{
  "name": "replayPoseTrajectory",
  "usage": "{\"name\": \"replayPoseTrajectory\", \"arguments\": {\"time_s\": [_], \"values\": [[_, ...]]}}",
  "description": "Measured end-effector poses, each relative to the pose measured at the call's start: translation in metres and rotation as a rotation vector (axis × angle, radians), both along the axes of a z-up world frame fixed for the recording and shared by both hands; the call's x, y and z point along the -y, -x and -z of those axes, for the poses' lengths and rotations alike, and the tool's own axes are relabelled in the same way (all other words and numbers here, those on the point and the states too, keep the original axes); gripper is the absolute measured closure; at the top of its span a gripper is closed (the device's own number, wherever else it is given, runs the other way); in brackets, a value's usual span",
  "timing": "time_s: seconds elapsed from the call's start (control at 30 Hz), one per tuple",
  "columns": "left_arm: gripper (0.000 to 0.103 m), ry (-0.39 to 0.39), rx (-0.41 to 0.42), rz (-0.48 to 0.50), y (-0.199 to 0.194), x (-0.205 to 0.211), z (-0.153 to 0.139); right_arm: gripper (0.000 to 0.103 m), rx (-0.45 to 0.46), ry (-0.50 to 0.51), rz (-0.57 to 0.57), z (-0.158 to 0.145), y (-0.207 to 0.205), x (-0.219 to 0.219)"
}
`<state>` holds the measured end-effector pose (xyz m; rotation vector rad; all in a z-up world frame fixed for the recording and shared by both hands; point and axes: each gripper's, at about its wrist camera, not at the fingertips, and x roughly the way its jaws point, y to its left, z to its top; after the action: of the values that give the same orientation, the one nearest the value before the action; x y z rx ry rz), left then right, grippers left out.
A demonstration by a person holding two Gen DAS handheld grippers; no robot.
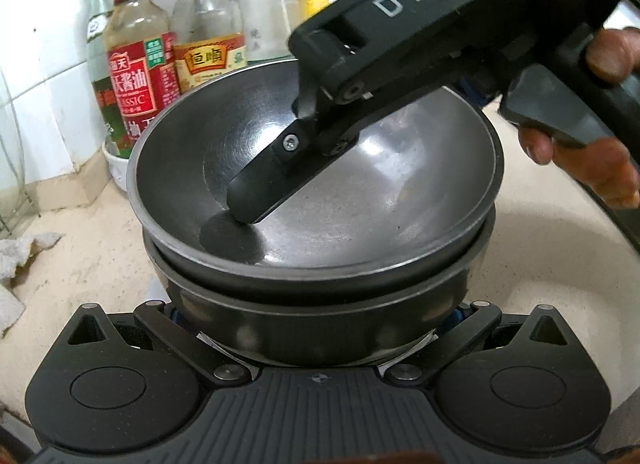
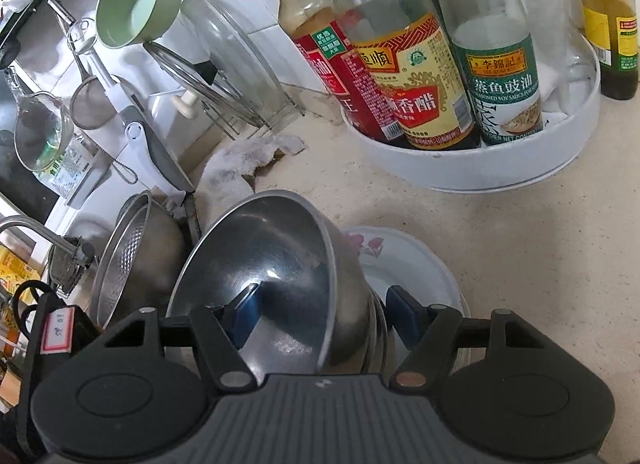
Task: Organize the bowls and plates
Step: 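Lift and carry the nested steel bowls with the right gripper over the pink-flower plates, then lower the bowls onto the pink-flower plate stack and open the right gripper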
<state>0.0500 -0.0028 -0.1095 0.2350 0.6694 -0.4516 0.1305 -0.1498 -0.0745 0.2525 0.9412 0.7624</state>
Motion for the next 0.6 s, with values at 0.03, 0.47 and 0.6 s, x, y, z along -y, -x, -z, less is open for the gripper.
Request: {"name": "replayPoseTrajectory", "arguments": {"time_s": [0.03,0.47,0.6], "values": [[0.000,-0.002,0.002,-0.003,-0.003,0.000,0.000,0.038,0.004,0.000,0.004,0.000,0.000,0.000],[0.000,-0.035,-0.036,-0.018,0.023,-0.019,-0.014,0.039,0.067,0.064,-0.003,-0.005,0.007,-0.011],[0.000,-0.024,-0.033,-0.029,0.032,-0.028,-0.023,0.039,0.081,0.041,0.026,-0.010,0.012,-0.004]]}}
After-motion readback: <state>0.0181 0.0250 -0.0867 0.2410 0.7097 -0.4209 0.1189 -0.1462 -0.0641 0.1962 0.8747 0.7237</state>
